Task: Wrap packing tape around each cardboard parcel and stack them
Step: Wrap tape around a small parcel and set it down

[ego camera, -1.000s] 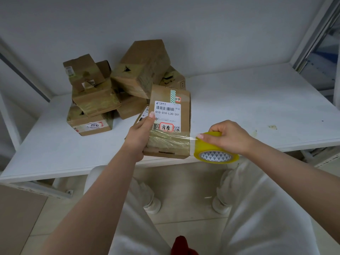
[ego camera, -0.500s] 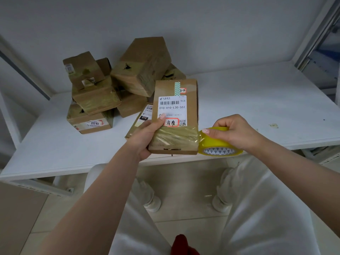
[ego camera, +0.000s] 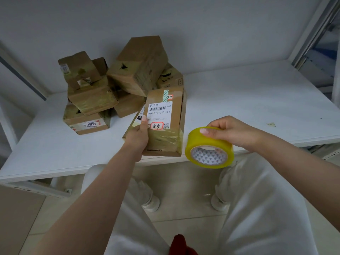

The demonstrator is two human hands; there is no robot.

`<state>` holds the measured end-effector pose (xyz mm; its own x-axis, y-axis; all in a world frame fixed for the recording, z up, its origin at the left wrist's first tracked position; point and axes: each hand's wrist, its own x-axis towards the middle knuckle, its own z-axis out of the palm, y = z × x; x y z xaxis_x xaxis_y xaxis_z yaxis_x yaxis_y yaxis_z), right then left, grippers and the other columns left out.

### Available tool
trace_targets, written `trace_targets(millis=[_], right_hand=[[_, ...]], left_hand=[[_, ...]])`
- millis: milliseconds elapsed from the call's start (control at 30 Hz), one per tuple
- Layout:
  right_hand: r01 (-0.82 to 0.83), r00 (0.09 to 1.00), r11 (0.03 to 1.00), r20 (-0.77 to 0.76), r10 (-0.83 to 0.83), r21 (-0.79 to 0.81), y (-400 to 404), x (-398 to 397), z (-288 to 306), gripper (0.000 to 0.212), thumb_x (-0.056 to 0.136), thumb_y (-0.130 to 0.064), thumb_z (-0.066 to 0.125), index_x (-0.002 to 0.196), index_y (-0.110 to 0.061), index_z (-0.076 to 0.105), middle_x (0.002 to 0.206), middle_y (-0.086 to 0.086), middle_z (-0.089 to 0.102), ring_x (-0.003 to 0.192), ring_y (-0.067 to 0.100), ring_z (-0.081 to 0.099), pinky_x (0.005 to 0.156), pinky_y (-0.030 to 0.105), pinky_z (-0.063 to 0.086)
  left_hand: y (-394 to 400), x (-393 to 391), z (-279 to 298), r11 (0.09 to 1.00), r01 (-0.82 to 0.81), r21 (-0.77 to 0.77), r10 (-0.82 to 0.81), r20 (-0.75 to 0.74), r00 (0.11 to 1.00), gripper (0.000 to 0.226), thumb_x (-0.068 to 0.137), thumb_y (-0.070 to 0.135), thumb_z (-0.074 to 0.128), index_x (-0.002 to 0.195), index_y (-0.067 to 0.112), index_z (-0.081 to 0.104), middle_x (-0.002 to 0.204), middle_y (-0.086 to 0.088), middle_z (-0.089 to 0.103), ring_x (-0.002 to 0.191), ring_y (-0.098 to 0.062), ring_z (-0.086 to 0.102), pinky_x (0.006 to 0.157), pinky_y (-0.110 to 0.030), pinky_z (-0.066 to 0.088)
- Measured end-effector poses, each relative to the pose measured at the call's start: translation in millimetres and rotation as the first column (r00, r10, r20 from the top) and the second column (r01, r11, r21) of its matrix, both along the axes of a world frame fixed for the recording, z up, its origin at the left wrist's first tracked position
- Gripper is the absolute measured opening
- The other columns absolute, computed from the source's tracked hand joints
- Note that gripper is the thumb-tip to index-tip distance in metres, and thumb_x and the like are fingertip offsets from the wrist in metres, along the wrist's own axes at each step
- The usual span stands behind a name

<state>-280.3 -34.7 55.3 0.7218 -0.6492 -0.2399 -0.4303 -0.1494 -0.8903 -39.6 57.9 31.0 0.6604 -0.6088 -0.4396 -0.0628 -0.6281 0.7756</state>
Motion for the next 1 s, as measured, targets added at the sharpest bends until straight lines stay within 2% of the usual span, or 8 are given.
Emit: trace_targets(millis=[133, 233, 300, 533, 667, 800, 933, 1000], right_hand=[[-0.030, 0.962, 0.935, -0.265, -0.069, -0.354, -4, 2, -4, 0.086, 0.059, -0.085, 0.051, 0.075, -0.001, 0.065, 0.064, 0.008, 0.057, 0.063, 0.019, 0.056, 0.061, 0.030, 0.043], [0.013, 0.987, 0.965, -0.152, -0.055, -0.264, -6, 2, -6, 0.099, 0.048, -0.091, 0.051, 0.081, 0.001, 0.068, 0.074, 0.019, 0.062, 0.070, 0.032, 0.062, 0.064, 0.034, 0.047], [0.012, 0.992, 0.967, -0.120, -0.043, -0.253, -4, 7, -5, 0.086, 0.053, -0.084, 0.055, 0.083, -0.005, 0.072, 0.083, 0.017, 0.068, 0.079, 0.030, 0.067, 0.070, 0.040, 0.054], [0.026, 1.000, 0.974, 0.007, -0.025, -0.227, 10, 29, 1, 0.063, 0.060, -0.067, 0.059, 0.087, -0.012, 0.075, 0.086, 0.005, 0.074, 0.080, 0.019, 0.070, 0.079, 0.043, 0.057], [0.056, 0.998, 0.956, -0.016, -0.063, -0.287, 1, 25, 5, 0.079, 0.053, -0.081, 0.056, 0.083, -0.010, 0.075, 0.079, 0.008, 0.072, 0.077, 0.025, 0.070, 0.077, 0.047, 0.057], [0.061, 0.980, 0.928, -0.152, -0.125, -0.368, -8, 17, -5, 0.109, 0.042, -0.098, 0.046, 0.082, 0.001, 0.069, 0.079, 0.020, 0.066, 0.074, 0.033, 0.066, 0.062, 0.037, 0.046], [-0.002, 0.904, 0.879, -0.376, -0.202, -0.478, -10, 11, -14, 0.069, 0.067, -0.080, 0.059, 0.056, -0.013, 0.046, 0.056, 0.000, 0.044, 0.058, 0.019, 0.049, 0.056, 0.029, 0.030], [-0.076, 0.858, 0.855, -0.471, -0.206, -0.512, -6, 16, -20, 0.063, 0.073, -0.077, 0.059, 0.056, -0.017, 0.046, 0.057, -0.003, 0.047, 0.059, 0.016, 0.051, 0.053, 0.027, 0.031]], left_hand=[[-7, 13, 4, 0.998, -0.016, 0.057, 0.015, 0.013, 1.000, 0.065, 0.092, 0.071, 0.023, 0.105, 0.014, 0.052, 0.093, -0.005, 0.055, 0.085, -0.018, 0.052, 0.064, -0.028, 0.043], [-9, 18, -1, 0.997, -0.076, 0.020, 0.078, -0.166, 0.983, 0.071, 0.085, 0.078, 0.033, 0.108, 0.016, 0.059, 0.109, -0.009, 0.065, 0.100, -0.024, 0.063, 0.083, -0.037, 0.055], [-9, 16, -1, 0.994, -0.103, -0.024, 0.092, -0.292, 0.952, 0.065, 0.083, 0.076, 0.040, 0.109, 0.019, 0.060, 0.108, -0.009, 0.070, 0.098, -0.026, 0.068, 0.088, -0.045, 0.056], [-10, -13, -10, 0.996, -0.052, -0.071, -0.006, -0.642, 0.767, 0.060, 0.087, 0.071, 0.044, 0.122, 0.025, 0.061, 0.110, -0.008, 0.073, 0.093, -0.029, 0.069, 0.064, -0.041, 0.057], [-16, -37, -27, 0.993, -0.011, -0.114, -0.057, -0.576, 0.816, 0.057, 0.091, 0.065, 0.043, 0.120, 0.020, 0.061, 0.117, -0.012, 0.068, 0.107, -0.032, 0.062, 0.086, -0.047, 0.052], [-25, -52, -28, 0.973, -0.029, -0.230, -0.042, -0.301, 0.953, 0.023, 0.103, 0.029, 0.041, 0.090, 0.017, 0.055, 0.093, -0.007, 0.060, 0.104, -0.031, 0.058, 0.095, -0.043, 0.049], [-26, -62, -8, 0.985, 0.150, -0.080, -0.169, -0.370, 0.914, 0.049, 0.097, 0.059, 0.037, 0.095, 0.017, 0.062, 0.098, -0.008, 0.068, 0.092, -0.027, 0.065, 0.081, -0.044, 0.058], [-26, -66, -8, 0.968, 0.250, 0.003, -0.230, -0.380, 0.896, 0.076, 0.077, 0.083, 0.044, 0.114, 0.019, 0.060, 0.107, -0.008, 0.067, 0.097, -0.029, 0.067, 0.083, -0.047, 0.058]])
